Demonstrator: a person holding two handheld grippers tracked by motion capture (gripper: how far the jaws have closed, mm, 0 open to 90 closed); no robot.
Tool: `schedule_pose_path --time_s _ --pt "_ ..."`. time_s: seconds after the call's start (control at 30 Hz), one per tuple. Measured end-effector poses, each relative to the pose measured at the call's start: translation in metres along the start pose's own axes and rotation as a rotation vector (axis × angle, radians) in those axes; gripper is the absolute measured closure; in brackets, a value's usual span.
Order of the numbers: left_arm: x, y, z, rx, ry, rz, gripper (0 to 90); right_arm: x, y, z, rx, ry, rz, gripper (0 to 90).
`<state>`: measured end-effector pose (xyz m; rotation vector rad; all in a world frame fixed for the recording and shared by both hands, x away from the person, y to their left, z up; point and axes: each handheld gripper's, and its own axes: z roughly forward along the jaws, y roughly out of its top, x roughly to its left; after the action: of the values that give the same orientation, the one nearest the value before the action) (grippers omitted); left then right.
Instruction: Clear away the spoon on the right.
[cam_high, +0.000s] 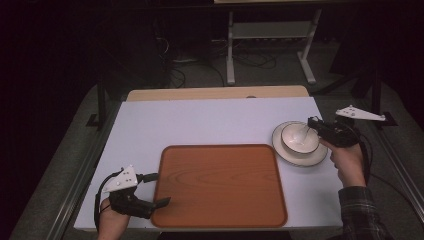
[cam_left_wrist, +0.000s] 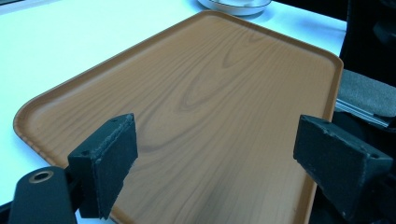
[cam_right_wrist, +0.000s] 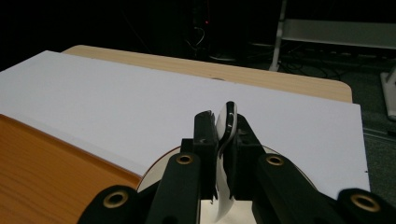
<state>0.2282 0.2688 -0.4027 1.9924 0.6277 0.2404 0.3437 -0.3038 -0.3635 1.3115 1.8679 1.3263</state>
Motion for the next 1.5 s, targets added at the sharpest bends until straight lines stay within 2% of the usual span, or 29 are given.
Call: schedule_pose_path --time_s 0.33,0.63,1.0,1.23,1.3,1.5 --pt "0.0 0.001 0.001 0.001 -0.004 0.005 13.3 0.005 0.007 -0.015 -0.017 0.015 -0.015 82.9" --pt "0.0 0.001 0.001 -0.001 -0.006 0.008 13.3 0.018 0.014 -0.031 -0.015 0.042 -0.05 83.1" --pt "0.0 0.002 0.001 -0.004 -0.007 0.007 13.3 0.039 0.019 -0.05 -0.019 0.117 -0.094 83.2" --pt "0.0 0.002 0.001 -0.006 -0.007 0.006 13.3 0.054 0.016 -0.053 0.001 0.176 -0.123 83.2" --pt "0.0 0.002 0.001 -0.003 -0.007 0.005 13.3 0.061 0.016 -0.05 0.012 0.202 -0.135 83.3" --pt "0.0 0.002 0.001 -0.005 -0.007 0.005 13.3 0.075 0.011 -0.041 0.045 0.238 -0.157 83.3"
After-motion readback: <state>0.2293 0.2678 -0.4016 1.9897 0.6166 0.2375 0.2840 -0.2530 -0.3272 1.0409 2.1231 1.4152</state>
